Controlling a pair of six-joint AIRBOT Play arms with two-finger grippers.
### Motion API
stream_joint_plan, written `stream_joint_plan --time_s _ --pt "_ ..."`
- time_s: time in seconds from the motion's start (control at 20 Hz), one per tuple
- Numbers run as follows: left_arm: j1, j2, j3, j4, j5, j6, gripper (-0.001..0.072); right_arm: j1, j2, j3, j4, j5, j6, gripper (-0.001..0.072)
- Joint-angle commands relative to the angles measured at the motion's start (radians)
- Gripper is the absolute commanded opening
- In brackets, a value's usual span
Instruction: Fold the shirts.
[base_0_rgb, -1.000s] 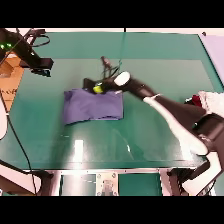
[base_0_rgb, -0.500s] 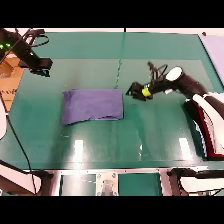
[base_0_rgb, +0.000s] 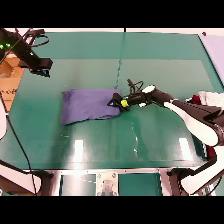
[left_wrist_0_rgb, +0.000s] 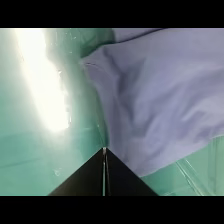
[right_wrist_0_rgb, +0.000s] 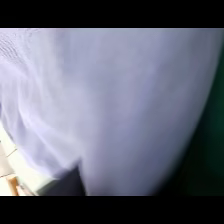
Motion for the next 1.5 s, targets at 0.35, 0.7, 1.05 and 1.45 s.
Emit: stream_joint_plan --time_s 0.35,0.7,1.05,1.45 --pt "0.000 0.000 0.000 -0.007 -0.005 -0.001 0.0025 -0.312 0.294 0.277 -0.032 0.163 0.090 0.0011" --pt "-0.001 0.000 0.000 -0.080 0.007 -0.035 0.0025 -1.039 0.490 0.318 -0.163 0.359 0.175 0.0011" --pt "-0.001 0.000 0.000 -0.084 0.008 -0.035 0.0025 -1.411 0.580 0.315 -0.441 0.455 0.239 0.0011" --pt "-0.001 0.000 0.000 -0.086 0.005 -0.034 0.0025 -1.538 0.720 0.166 -0.671 0.504 0.299 0.0011"
